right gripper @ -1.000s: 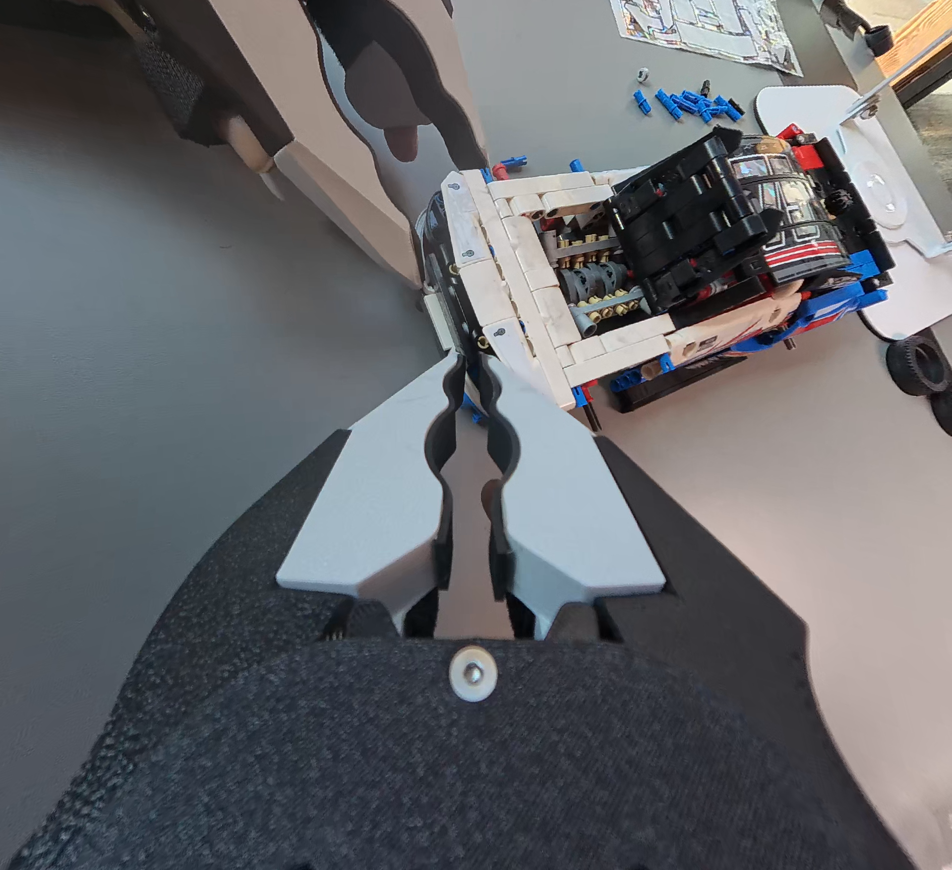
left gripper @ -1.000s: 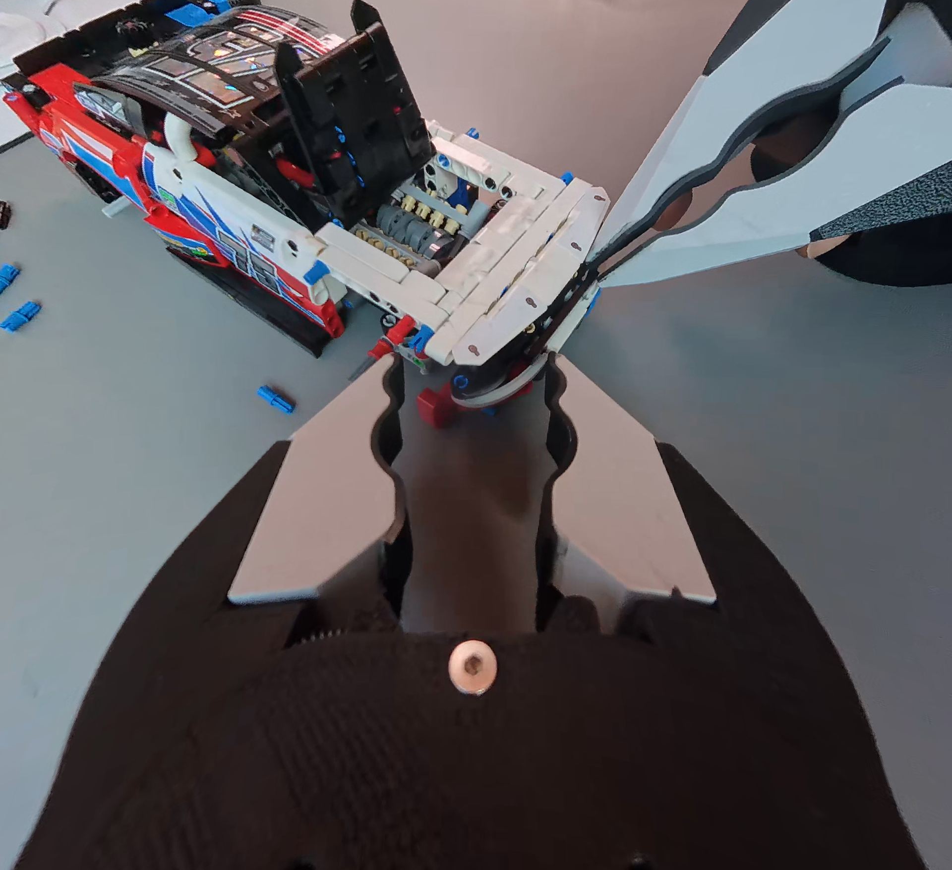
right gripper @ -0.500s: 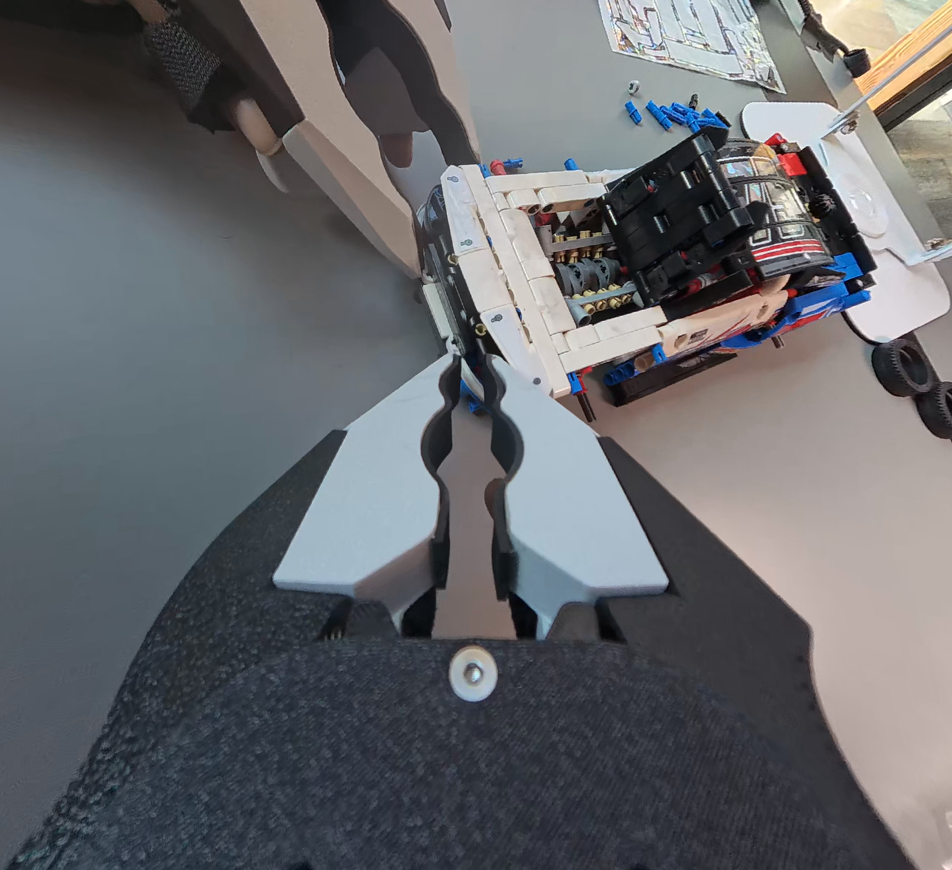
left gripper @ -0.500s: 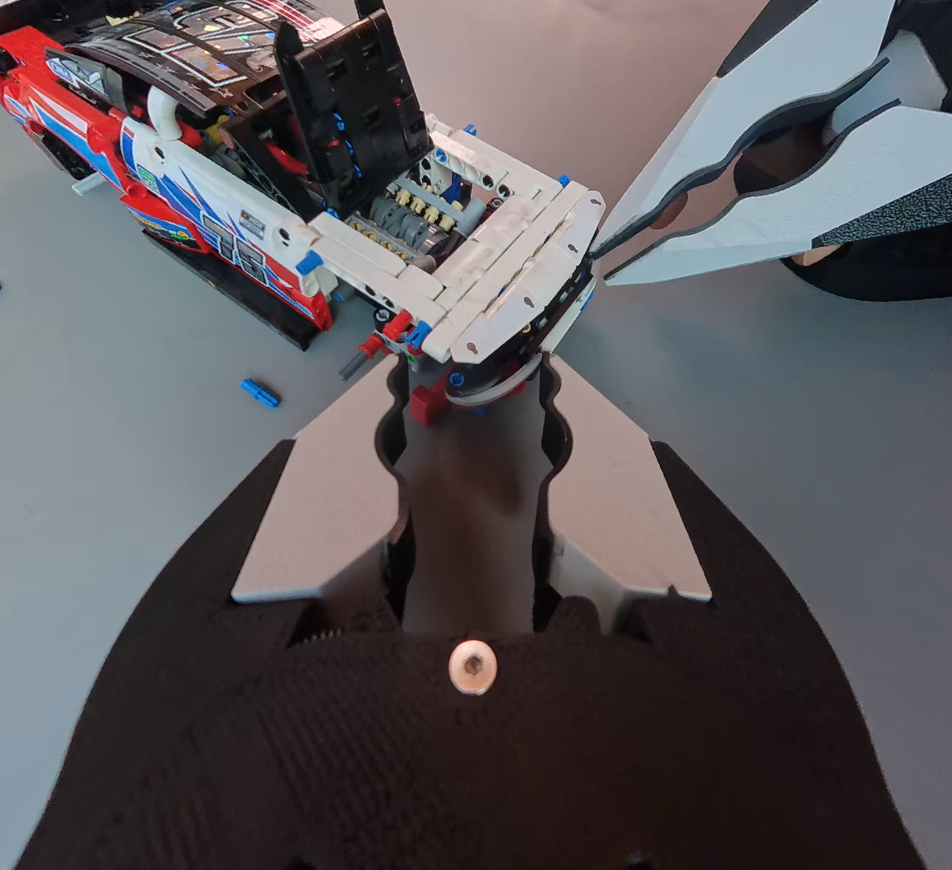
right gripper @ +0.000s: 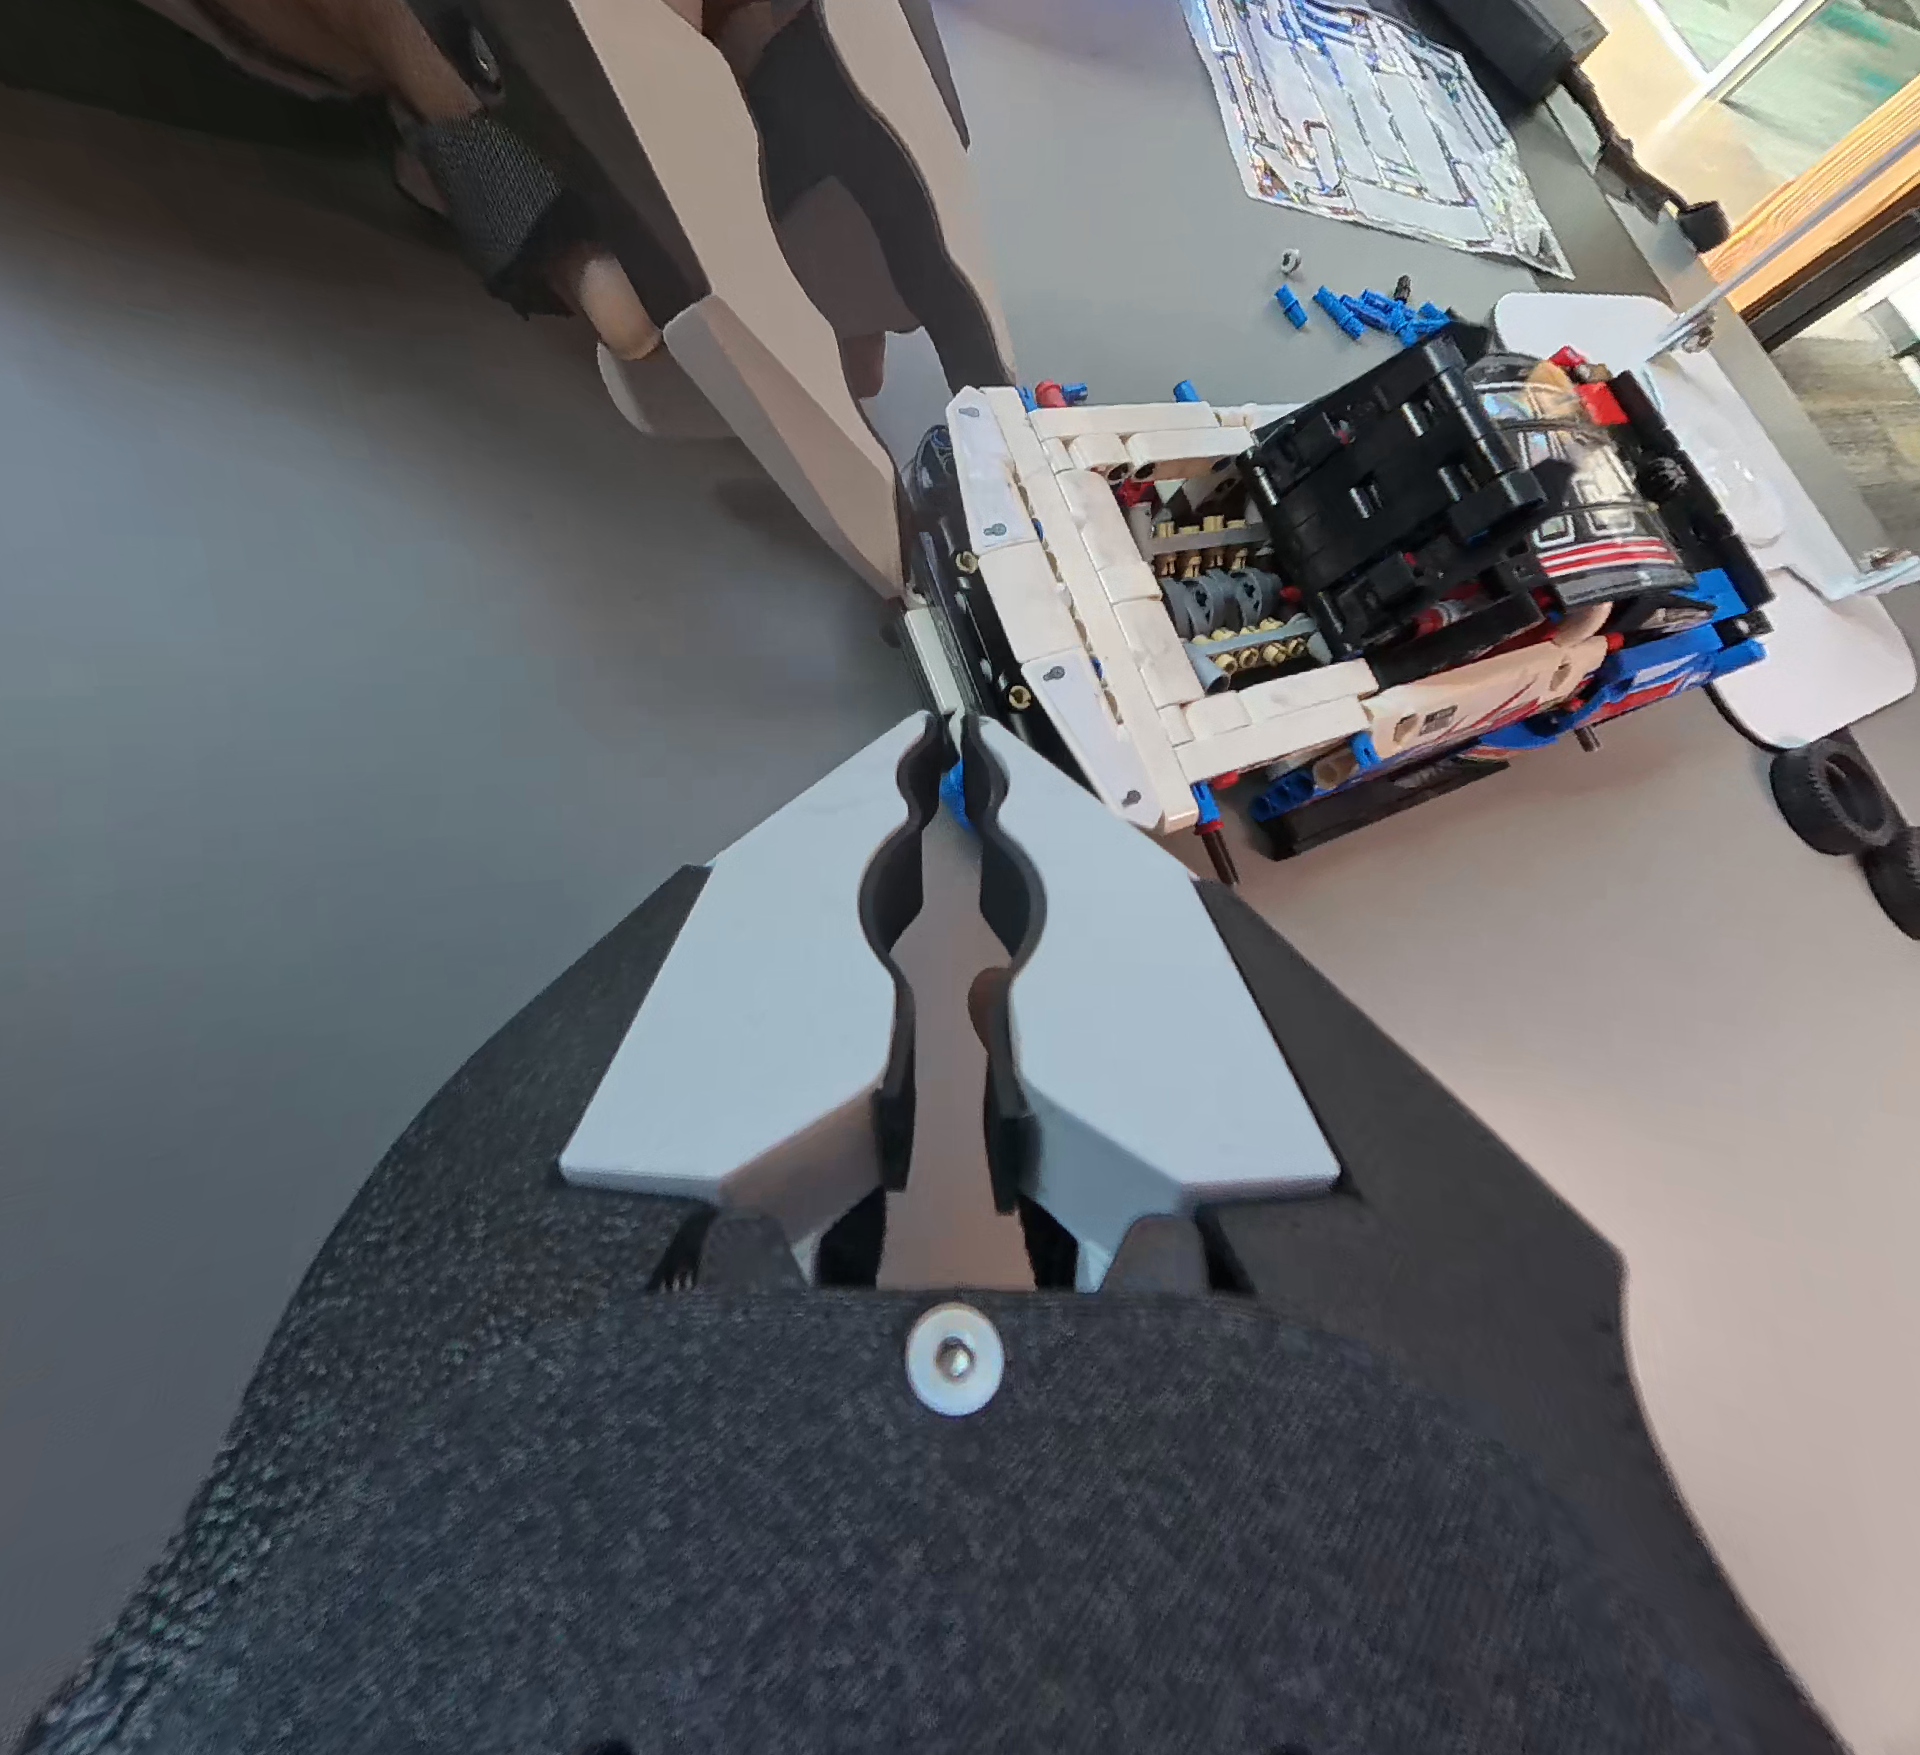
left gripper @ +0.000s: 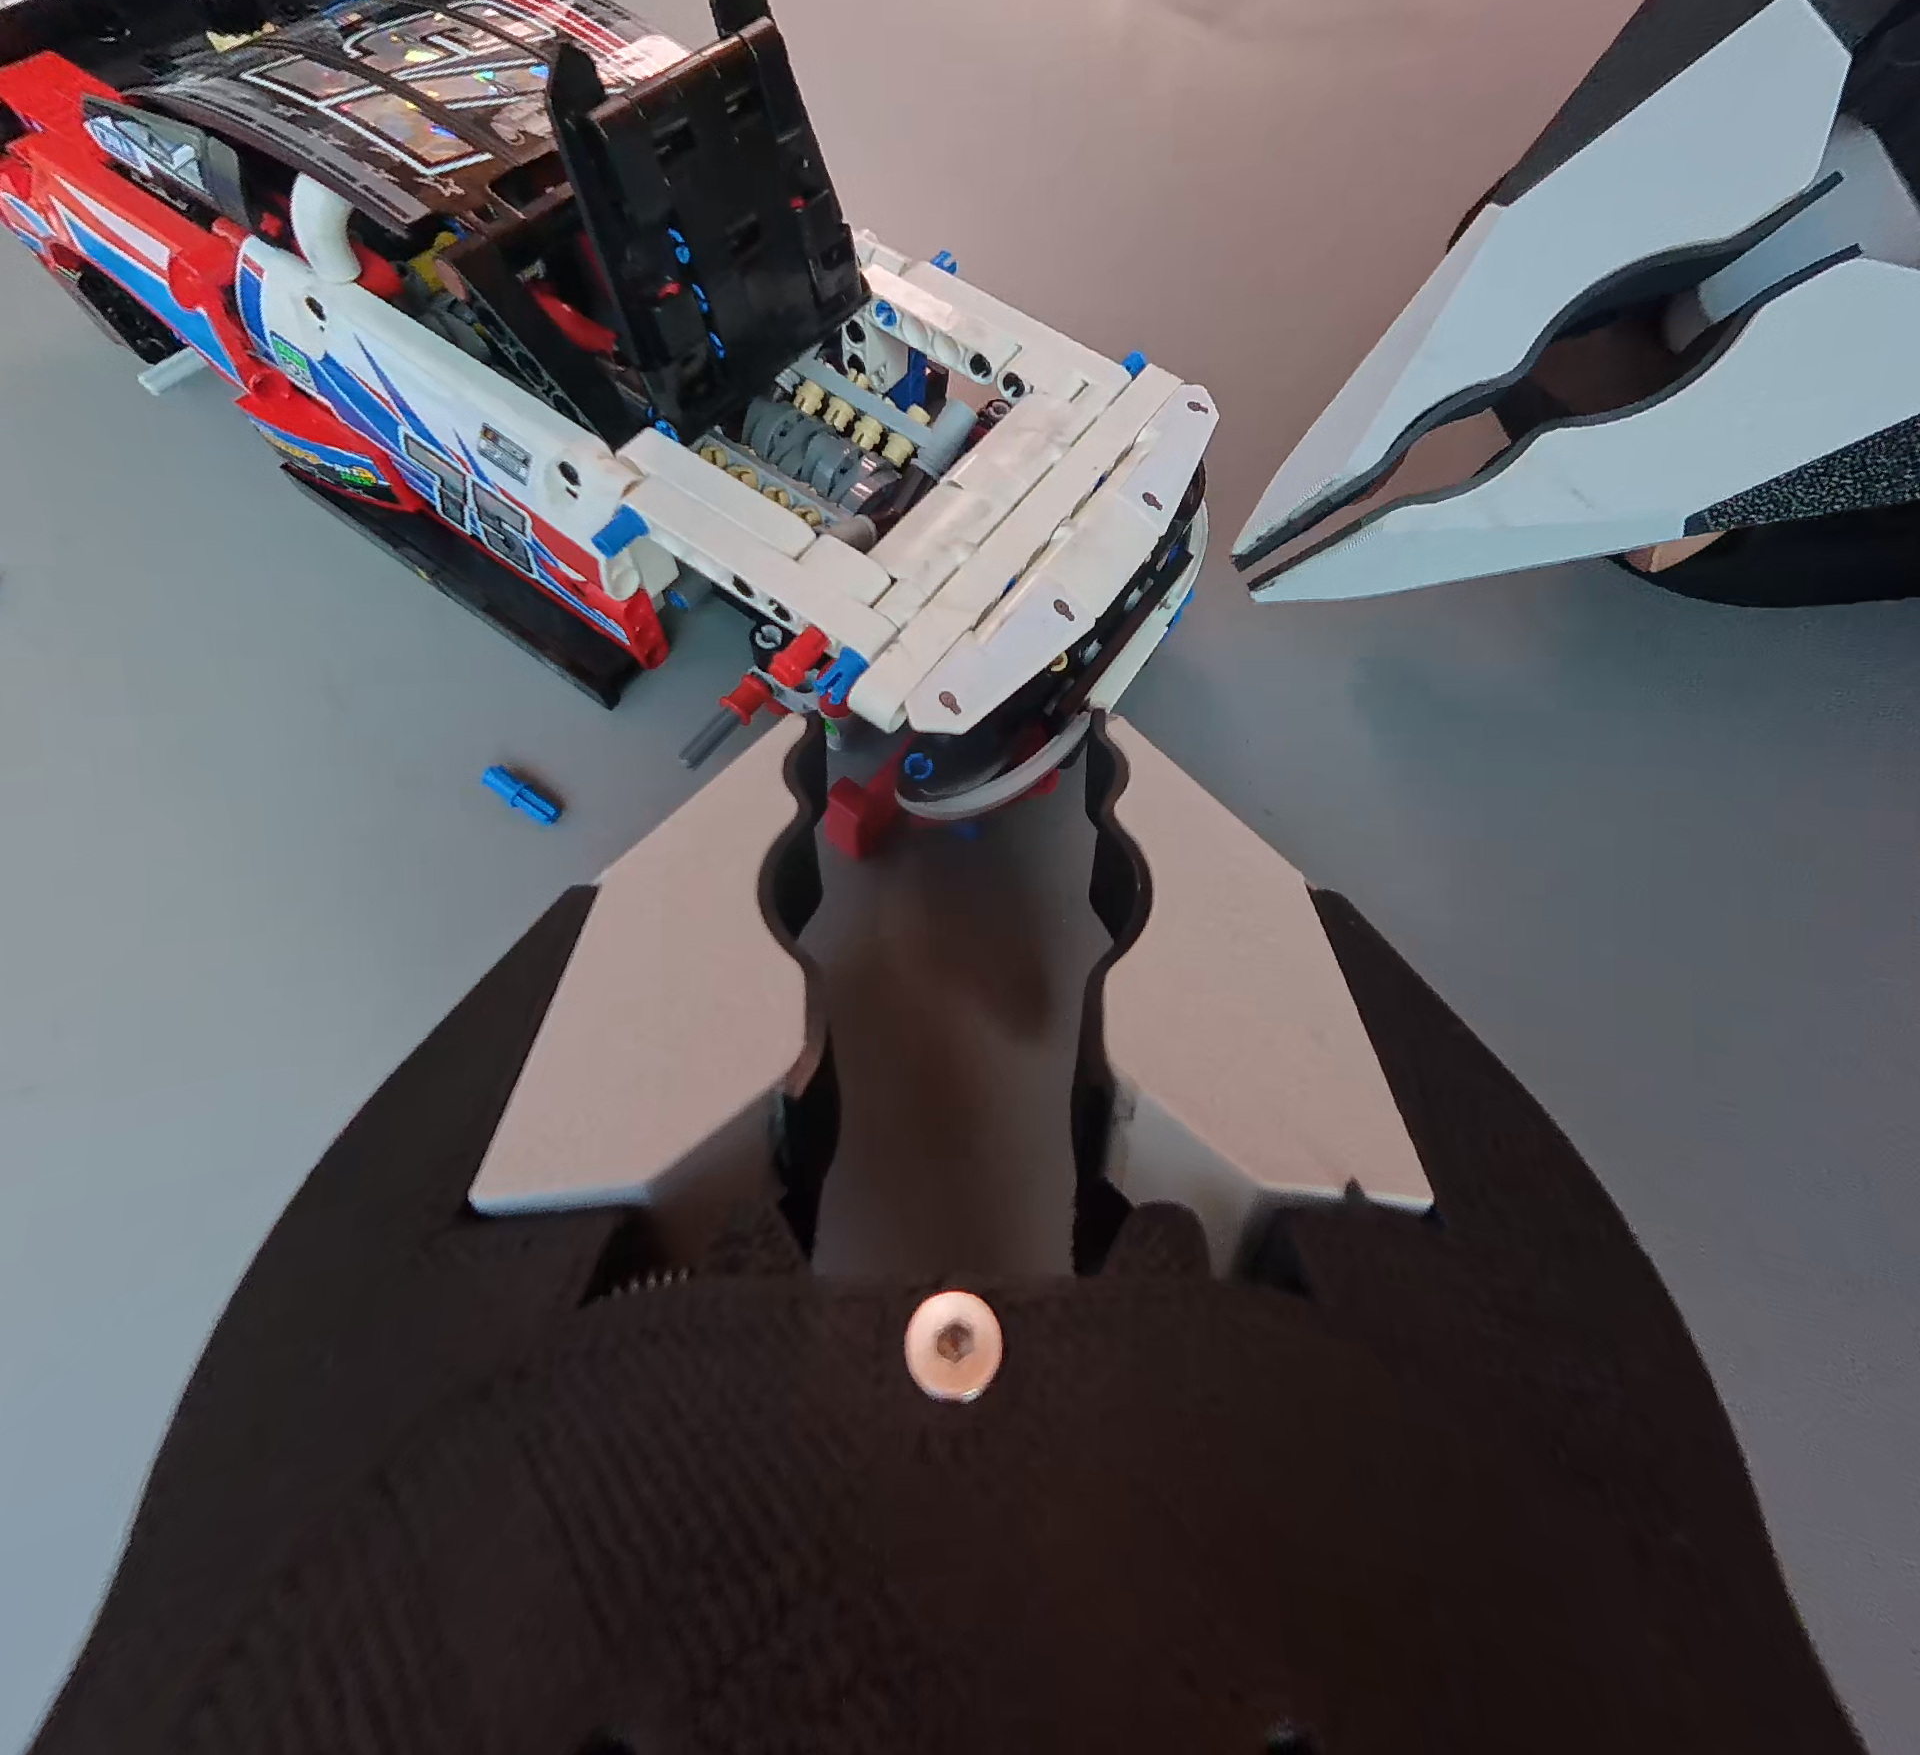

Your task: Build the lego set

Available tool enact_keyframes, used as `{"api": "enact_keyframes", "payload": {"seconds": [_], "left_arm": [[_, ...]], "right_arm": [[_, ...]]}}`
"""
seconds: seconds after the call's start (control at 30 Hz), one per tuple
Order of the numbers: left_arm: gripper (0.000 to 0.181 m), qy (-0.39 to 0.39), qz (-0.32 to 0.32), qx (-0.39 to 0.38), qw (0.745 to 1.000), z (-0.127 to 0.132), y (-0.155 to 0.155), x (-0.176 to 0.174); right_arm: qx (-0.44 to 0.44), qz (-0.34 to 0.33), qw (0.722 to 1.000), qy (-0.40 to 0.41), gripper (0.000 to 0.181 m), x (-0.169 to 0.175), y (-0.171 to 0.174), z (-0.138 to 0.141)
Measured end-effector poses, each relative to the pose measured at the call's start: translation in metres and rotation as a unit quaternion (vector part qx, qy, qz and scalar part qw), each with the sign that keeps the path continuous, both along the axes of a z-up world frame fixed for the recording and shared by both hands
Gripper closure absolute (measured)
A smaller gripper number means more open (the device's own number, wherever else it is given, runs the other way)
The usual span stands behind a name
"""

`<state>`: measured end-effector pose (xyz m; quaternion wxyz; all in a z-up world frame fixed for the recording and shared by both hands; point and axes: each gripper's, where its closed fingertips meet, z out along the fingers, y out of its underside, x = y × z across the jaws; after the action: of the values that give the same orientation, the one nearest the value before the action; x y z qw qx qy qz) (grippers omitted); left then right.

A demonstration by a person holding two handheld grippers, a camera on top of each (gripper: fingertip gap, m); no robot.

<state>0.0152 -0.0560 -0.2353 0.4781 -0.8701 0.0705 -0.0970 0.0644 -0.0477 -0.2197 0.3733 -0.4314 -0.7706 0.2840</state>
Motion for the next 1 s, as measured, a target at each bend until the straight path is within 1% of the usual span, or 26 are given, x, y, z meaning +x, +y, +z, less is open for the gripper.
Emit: {"api": "enact_keyframes", "payload": {"seconds": [0.03,0.1,0.17,0.3,0.33,0.53,0.7,0.83,1.0], "left_arm": [[0.133,0.000,0.000,0.000,1.000,0.000,0.000,0.000],[0.133,-0.001,0.000,0.000,1.000,0.000,0.000,0.000],[0.132,-0.001,0.000,0.000,1.000,0.000,0.000,0.000],[0.132,0.000,0.000,0.000,1.000,0.000,0.000,0.000],[0.132,0.001,0.000,0.000,1.000,0.000,0.000,0.000],[0.132,0.004,-0.001,0.001,1.000,0.000,0.000,0.000],[0.133,0.003,-0.002,0.001,1.000,0.000,0.000,0.000],[0.134,0.002,-0.002,0.001,1.000,0.000,0.000,0.000],[0.135,0.002,-0.001,0.000,1.000,0.000,0.000,0.000]], "right_arm": [[0.005,0.005,1.000,0.007,0.178,-0.003,-0.001,0.004],[0.023,0.017,0.999,0.020,0.170,-0.008,-0.002,0.013],[0.047,0.032,0.998,0.024,0.154,-0.014,0.000,0.024],[0.084,0.066,0.994,-0.037,0.132,-0.027,0.009,0.022],[0.089,0.080,0.991,-0.061,0.131,-0.030,0.010,0.017],[0.096,0.131,0.975,-0.152,0.127,-0.038,0.012,-0.003],[0.085,0.148,0.968,-0.182,0.129,-0.041,0.010,-0.005],[0.087,0.165,0.960,-0.207,0.138,-0.039,0.006,-0.007],[0.070,0.172,0.954,-0.235,0.139,-0.040,0.007,-0.009]]}}
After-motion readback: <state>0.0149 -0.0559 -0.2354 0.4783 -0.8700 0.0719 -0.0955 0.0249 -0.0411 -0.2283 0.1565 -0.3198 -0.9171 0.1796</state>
